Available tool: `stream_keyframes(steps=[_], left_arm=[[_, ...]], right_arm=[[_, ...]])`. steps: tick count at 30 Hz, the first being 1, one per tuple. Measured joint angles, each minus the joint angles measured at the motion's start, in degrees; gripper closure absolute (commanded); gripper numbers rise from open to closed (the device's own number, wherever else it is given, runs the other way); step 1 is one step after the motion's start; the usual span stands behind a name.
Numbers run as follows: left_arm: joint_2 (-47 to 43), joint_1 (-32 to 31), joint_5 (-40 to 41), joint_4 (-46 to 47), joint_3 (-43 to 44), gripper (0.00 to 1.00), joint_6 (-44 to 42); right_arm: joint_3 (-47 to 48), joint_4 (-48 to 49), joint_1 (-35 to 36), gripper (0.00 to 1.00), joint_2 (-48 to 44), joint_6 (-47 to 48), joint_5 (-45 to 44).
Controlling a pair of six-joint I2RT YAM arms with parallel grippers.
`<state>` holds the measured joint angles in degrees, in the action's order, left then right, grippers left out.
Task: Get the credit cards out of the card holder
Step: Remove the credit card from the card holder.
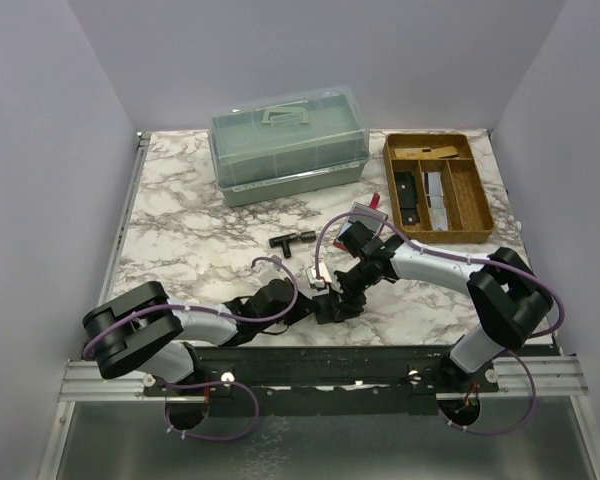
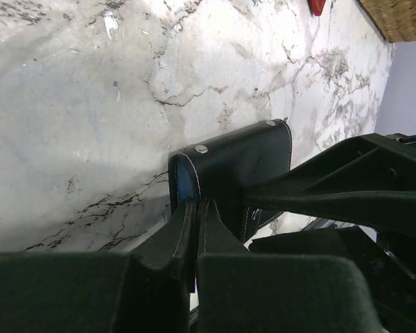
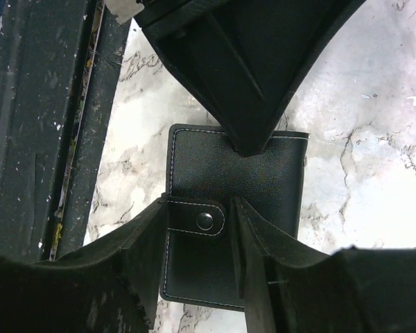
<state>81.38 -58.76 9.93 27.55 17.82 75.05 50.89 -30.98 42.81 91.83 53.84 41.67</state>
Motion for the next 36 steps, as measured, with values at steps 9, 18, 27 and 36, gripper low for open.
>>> stream_keyframes(steps=[9, 18, 27, 36], left_arm=[[-2.23, -1.36, 3.34, -1.03, -1.29, 1.00, 2.58], [-5.16, -1.75, 4.26, -3.02, -2.89, 1.00, 4.02], [-5.66, -2.10, 5.07, -3.19, -3.32, 1.00, 5.60], [-8.94, -2.05, 7.78, -5.35, -4.87, 1.00, 7.06]], right_arm=[[-0.07, 0.33, 0.28, 0.68, 0.00, 0.02, -0.13], [-0.09, 0.87, 0.37, 1.00, -0.57, -0.61, -0.20], [0.63, -1.97, 0.37, 1.00, -0.94, -0.02, 2.99], [0.55, -10.23, 2.25, 1.00, -2.05, 1.05, 7.65]])
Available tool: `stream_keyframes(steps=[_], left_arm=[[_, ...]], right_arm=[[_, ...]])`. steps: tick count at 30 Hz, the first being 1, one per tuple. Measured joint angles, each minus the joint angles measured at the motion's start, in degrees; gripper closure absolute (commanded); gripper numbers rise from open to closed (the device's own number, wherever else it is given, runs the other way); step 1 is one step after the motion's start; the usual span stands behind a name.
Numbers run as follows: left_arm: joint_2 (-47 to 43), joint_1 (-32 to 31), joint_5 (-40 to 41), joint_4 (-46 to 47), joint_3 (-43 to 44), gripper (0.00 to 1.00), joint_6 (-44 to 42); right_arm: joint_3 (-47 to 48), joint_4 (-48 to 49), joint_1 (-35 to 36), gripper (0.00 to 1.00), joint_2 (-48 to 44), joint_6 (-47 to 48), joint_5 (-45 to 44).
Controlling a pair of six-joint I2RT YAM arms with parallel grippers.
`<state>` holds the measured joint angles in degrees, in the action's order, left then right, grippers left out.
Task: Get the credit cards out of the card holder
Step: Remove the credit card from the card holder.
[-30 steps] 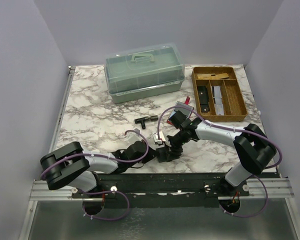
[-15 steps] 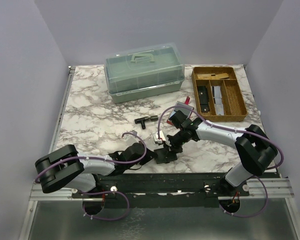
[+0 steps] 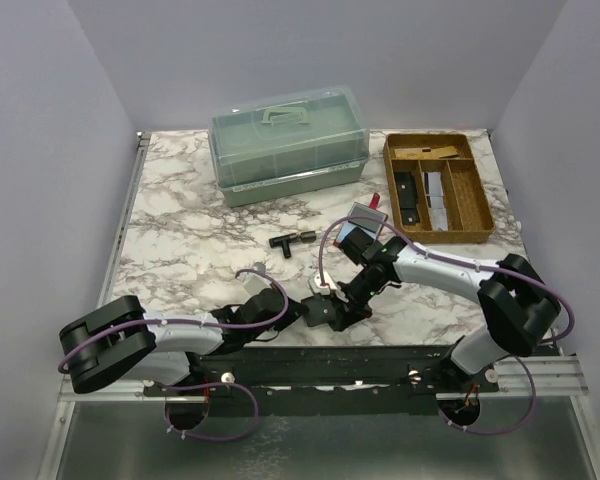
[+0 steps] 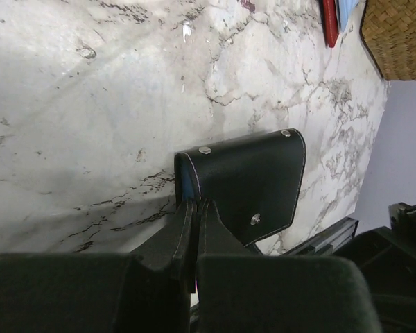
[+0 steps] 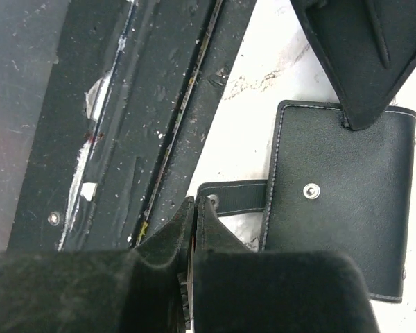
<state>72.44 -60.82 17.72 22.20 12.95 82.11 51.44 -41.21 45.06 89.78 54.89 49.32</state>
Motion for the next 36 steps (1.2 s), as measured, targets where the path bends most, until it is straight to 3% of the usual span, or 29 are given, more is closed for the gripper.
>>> stream_keyframes(steps=[2, 6, 10, 11, 13, 16, 20, 22, 25, 36], left_arm=[[-0.59, 0.00, 0.31, -0.70, -0.02, 1.00, -0.07], [-4.11, 0.20, 1.79, -4.63, -0.11, 0.69, -0.68], [-9.73, 0.42, 1.99, -11.10, -0.11, 0.54, -3.65], [-11.17, 0.48, 2.01, -12.35, -0.09, 0.51, -4.17], [-15.58, 0.55, 1.90, -15.78, 0.13, 0.46, -6.43], [-21.05, 0.61, 1.51, -18.67, 0.42, 0.38, -9.09], [-28.63, 0.81, -0.63, -21.33, 0.42, 0.21, -13.79], [-31.58, 0.87, -2.12, -22.03, 0.31, 0.10, -16.15], [-34.75, 0.94, -4.39, -22.45, -0.09, 0.04, -18.84], [-43.15, 1.25, -7.48, -23.71, -2.03, 0.06, -26.36]], right_arm=[[-0.13, -0.66, 0.00, 1.00, -1.73, 0.09, 0.00], [-0.13, -2.29, 0.17, 1.00, -3.85, 0.13, -2.19], [-0.11, -2.08, -0.39, 0.99, -2.49, -1.40, -8.37], [-0.09, -2.08, -1.03, 0.94, -2.29, -1.60, -9.14], [-0.02, -2.10, -3.04, 0.73, -2.36, -2.12, -9.55], [0.04, -2.14, -5.90, 0.49, -3.72, -2.49, -8.55], [-0.26, -0.39, -6.88, 0.26, -6.97, -1.40, -4.37], [-1.20, 1.66, -6.86, 0.22, -8.44, 0.28, -1.07], [-2.10, 4.55, -6.80, 0.20, -8.55, 2.14, 2.56], [-1.16, 11.50, -4.90, 0.31, 0.48, 6.25, 4.15]])
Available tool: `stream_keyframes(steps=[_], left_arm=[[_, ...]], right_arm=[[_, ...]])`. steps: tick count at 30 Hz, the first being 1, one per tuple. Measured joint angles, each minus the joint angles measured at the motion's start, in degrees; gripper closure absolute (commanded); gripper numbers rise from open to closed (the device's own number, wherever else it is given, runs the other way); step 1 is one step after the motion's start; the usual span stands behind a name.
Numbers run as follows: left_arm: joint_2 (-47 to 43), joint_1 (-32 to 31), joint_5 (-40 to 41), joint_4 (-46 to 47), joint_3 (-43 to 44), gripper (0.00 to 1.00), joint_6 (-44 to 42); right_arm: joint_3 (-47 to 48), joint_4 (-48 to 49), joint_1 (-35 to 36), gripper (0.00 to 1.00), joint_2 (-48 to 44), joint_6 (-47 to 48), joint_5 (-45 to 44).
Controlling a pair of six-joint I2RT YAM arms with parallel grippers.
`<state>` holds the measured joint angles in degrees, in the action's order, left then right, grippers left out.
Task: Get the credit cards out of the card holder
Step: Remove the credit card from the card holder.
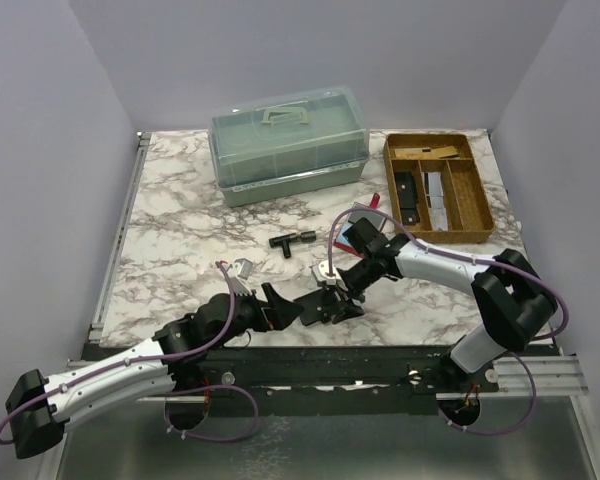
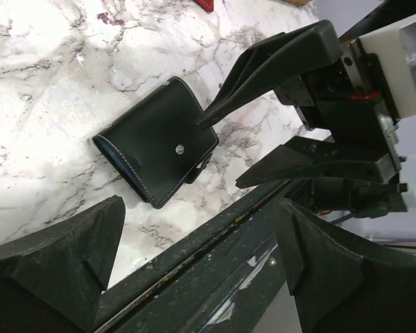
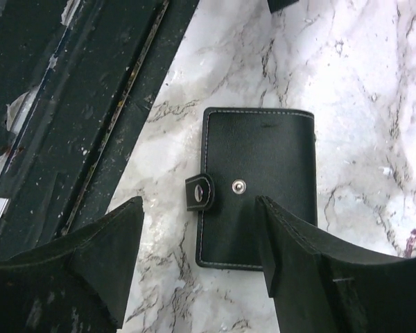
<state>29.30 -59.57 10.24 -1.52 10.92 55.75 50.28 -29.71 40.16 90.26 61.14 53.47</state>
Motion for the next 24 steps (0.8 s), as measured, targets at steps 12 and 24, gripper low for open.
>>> stream_keyframes(steps=[12, 24], left_arm=[[5.01, 0.00, -2.23, 7.17, -2.69, 0.11, -11.08], [17.29, -0.02, -5.05, 16.28, -1.88, 0.13, -29.00]], right_arm=[[0.00, 1.31, 2.16, 0.97, 3.15, 0.68, -0.28], [0.02, -4.55, 1.44, 1.00, -0.55, 5.03, -4.81]])
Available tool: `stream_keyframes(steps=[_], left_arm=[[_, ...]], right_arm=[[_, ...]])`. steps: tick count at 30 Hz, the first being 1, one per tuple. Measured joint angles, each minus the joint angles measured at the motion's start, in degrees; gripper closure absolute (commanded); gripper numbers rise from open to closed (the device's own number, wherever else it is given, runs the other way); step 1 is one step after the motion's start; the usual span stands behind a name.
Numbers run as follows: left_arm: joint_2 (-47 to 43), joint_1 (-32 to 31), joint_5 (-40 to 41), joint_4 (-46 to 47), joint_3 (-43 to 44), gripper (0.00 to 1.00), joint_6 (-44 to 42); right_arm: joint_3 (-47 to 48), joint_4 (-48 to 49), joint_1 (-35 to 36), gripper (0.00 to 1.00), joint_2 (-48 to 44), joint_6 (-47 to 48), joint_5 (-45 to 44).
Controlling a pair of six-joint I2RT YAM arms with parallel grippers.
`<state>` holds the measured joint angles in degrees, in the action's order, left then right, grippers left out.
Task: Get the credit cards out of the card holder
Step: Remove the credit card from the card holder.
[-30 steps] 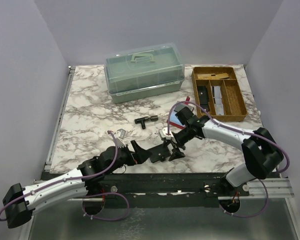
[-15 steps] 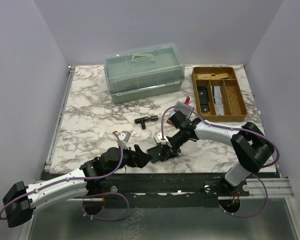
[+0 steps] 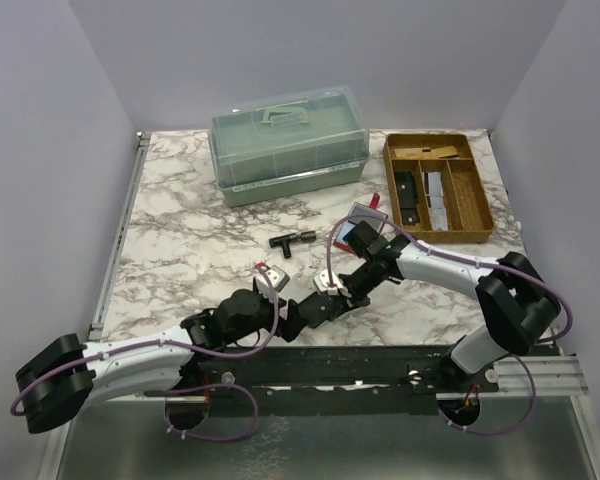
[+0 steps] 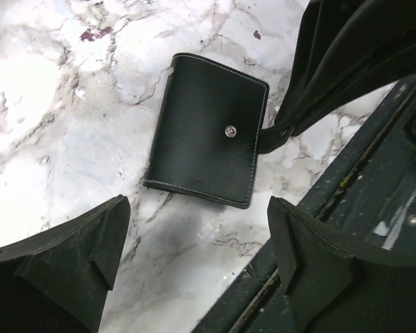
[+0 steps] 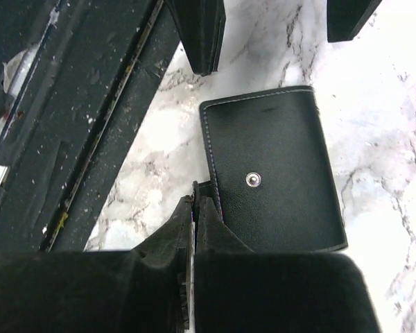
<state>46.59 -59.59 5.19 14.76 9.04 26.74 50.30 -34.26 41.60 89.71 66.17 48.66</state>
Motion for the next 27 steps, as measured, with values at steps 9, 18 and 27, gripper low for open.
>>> stream_keyframes(steps=[9, 18, 27], left_arm=[[17.73, -5.05, 0.61, 8.15, 6.54, 0.06, -13.05], [32.17, -15.45, 15.13, 19.15, 9.86, 0.05, -15.32], [43.39, -23.15, 36.68, 22.91, 15.47, 0.20, -13.51]], right_arm=[[0.00, -3.34, -7.13, 1.00, -2.29, 3.30, -1.51], [0.02, -4.85, -8.76, 1.00, -2.32, 3.80, -1.22], [0.44, -6.16, -9.49, 1.00, -2.29, 3.85, 0.28]])
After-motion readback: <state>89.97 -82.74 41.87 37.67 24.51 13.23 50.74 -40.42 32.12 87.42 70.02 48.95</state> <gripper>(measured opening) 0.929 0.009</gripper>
